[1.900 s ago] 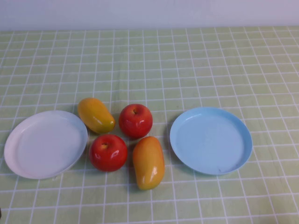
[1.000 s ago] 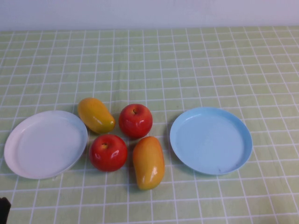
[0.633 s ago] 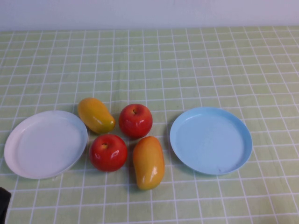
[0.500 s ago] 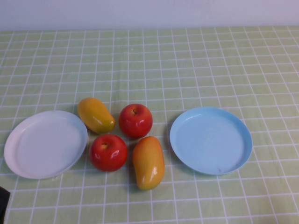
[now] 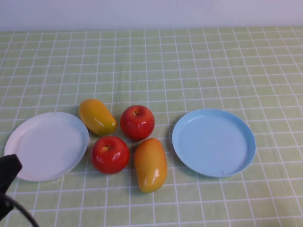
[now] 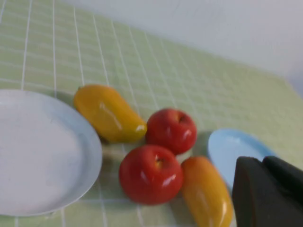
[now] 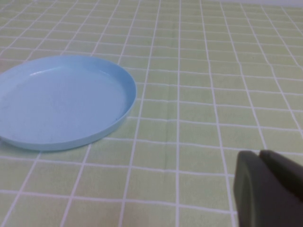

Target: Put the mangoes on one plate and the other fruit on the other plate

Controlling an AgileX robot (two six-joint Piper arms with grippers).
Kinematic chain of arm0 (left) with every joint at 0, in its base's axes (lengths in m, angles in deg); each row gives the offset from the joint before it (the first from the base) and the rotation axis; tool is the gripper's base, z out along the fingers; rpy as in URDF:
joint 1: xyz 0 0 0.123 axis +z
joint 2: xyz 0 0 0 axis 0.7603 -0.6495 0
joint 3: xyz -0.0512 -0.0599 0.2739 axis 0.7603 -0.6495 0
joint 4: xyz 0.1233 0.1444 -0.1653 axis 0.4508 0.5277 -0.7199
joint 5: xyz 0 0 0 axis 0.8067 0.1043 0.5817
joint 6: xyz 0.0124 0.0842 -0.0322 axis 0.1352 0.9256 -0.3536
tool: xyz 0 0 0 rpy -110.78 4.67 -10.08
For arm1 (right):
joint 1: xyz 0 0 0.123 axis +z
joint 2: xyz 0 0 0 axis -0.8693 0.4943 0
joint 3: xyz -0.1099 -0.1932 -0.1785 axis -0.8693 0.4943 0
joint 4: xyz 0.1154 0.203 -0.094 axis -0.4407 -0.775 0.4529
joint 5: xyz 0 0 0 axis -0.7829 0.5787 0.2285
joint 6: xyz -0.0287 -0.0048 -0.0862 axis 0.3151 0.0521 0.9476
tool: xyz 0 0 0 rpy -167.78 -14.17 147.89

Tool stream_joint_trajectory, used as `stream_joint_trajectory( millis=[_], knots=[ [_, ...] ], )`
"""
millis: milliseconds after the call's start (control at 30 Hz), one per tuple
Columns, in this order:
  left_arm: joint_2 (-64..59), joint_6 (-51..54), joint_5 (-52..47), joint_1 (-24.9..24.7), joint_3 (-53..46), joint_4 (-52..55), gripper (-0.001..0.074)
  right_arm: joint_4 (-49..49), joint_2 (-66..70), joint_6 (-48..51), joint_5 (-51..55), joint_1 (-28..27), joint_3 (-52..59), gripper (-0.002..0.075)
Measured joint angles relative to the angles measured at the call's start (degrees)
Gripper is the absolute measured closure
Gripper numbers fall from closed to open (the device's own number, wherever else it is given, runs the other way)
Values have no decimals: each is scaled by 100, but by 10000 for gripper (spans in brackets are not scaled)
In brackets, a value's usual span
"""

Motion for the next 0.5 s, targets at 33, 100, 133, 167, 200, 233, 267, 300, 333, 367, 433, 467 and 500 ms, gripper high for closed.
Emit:
stream_joint_trajectory(
  millis=[33,100,133,167,200,233,267,300,333,367,433,467,500],
  knots=[
    [-296,98,-332,0,261,210,737,0,0,0,0,0,0,741],
    [-876,279,-920,0,753,628,737,0,0,0,0,0,0,741],
    [-1105,335,-1112,0,936,784,737,0,0,0,0,0,0,741],
    [-1394,381,-1316,0,1141,973,737,0,0,0,0,0,0,741],
    [-1679,457,-1478,0,1332,1141,737,0,0,0,0,0,0,741],
    [-1965,529,-1612,0,1472,1274,737,0,0,0,0,0,0,741],
    [-2253,599,-1727,0,1634,1415,737,0,0,0,0,0,0,741],
    [-2541,641,-1823,0,1782,1535,737,0,0,0,0,0,0,741],
    [-2774,690,-1885,0,1920,1612,737,0,0,0,0,0,0,741],
    [-3061,749,-1929,0,2043,1679,737,0,0,0,0,0,0,741],
    [-3576,841,-1953,-85,2244,1769,737,0,0,0,0,0,0,741],
    [-3858,857,-1953,-178,2361,1810,737,0,0,0,0,0,0,741],
    [-4128,882,-1953,-311,2491,1822,737,0,0,0,0,0,0,741]
  ],
)
